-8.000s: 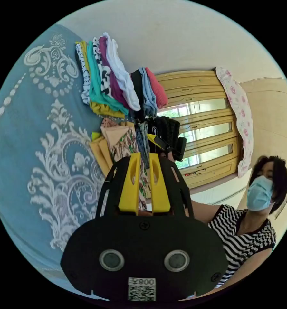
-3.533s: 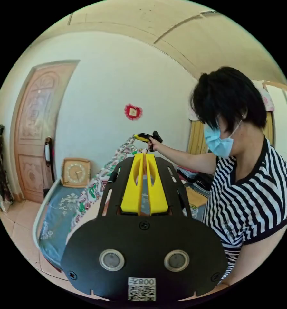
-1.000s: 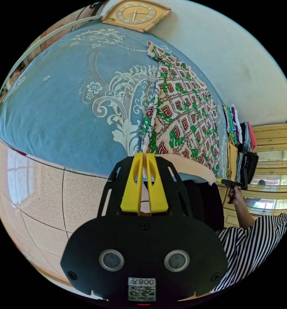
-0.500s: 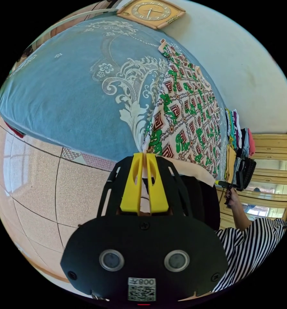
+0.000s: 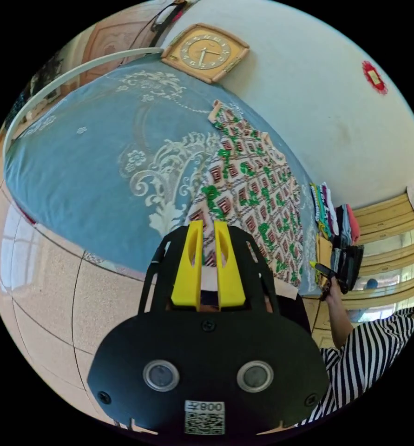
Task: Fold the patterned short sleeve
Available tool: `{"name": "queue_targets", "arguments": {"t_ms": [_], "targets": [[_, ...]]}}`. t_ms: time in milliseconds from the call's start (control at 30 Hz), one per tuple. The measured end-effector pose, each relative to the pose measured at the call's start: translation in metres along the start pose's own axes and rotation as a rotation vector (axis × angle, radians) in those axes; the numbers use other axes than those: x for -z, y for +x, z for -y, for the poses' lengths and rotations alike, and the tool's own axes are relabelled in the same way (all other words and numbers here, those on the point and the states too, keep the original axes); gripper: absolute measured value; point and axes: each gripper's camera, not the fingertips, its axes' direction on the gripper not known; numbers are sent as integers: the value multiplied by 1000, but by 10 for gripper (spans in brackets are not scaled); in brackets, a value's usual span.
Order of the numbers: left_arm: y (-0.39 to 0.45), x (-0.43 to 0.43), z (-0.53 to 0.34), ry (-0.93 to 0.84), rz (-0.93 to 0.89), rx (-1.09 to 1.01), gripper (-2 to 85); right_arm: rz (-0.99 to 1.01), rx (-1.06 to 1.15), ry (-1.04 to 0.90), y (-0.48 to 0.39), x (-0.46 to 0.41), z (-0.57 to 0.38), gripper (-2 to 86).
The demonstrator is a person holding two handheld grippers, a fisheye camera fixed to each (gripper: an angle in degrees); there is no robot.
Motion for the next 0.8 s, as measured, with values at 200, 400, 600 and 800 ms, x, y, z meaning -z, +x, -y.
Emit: {"name": "queue_targets", "arguments": {"t_ms": [200,400,600,800], "targets": [[106,-99,85,-101,-250,-300,49,-239,297,84,-81,-42,123,53],[201,-204,159,-201,-304,-509,64,-478,471,126,-119,-93,179,57],[259,-273,216,-229,-315,-589,74,-535,444,112,-107,-125,188,58],[294,-328,246,-296,-183,-619,67,-536,383,173,-95,-116,193,38]]}}
